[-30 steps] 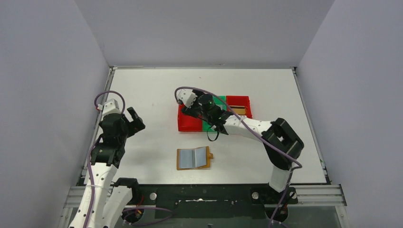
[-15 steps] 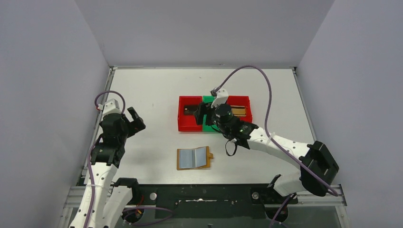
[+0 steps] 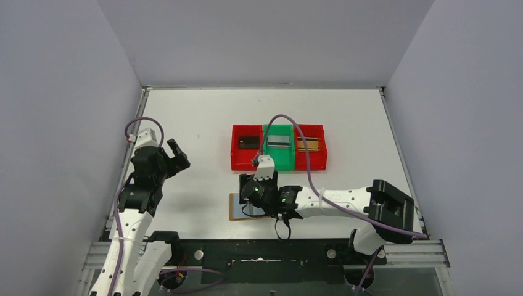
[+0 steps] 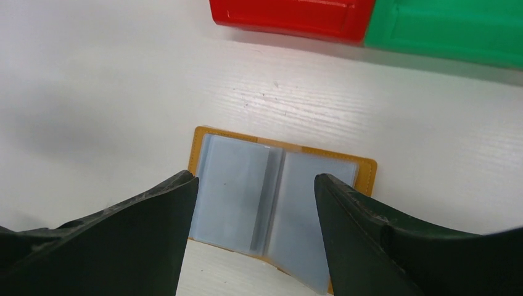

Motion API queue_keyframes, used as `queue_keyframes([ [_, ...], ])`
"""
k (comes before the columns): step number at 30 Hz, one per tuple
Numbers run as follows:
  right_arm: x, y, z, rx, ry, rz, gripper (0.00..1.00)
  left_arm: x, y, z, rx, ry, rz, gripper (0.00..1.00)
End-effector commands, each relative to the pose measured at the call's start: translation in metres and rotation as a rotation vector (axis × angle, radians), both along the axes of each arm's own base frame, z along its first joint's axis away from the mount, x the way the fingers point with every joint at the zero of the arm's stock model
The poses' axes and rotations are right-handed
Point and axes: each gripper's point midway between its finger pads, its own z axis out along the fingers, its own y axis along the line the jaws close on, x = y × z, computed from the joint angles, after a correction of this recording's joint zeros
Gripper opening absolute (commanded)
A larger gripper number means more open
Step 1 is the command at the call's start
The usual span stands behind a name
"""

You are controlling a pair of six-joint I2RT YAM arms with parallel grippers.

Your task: Take the credit cards out of the card holder

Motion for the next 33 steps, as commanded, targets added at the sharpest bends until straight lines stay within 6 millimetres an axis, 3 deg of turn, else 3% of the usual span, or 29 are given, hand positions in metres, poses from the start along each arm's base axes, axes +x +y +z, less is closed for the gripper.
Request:
queue_keyframes([
  [1, 0.001, 0.004, 0.003, 0.024, -0.018, -0.122, 0.70, 0.009, -0.005, 0.009, -0.013, -0.044, -0.028, 0.97],
  [9, -0.017, 0.039, -0.013, 0.038, 0.031, -0.037, 0.66, 0.013, -0.024, 0.002, -0.033, -0.019, -0.147, 0.97],
  [13, -0.017, 0.042, -0.025, 0.011, 0.049, -0.052, 0.64, 0.015, -0.045, 0.005, -0.065, -0.043, -0.262, 0.96],
  [18, -0.016, 0.045, -0.036, -0.008, 0.064, -0.060, 0.63, 0.015, -0.054, 0.001, -0.069, -0.028, -0.300, 0.96],
  [28, -0.018, 0.055, -0.060, -0.085, 0.109, -0.048, 0.60, 0.013, -0.048, -0.002, -0.054, -0.015, -0.267, 0.96],
  [33, -0.016, 0.048, -0.066, -0.131, 0.110, -0.084, 0.52, 0.013, -0.047, -0.002, -0.049, -0.014, -0.255, 0.96],
])
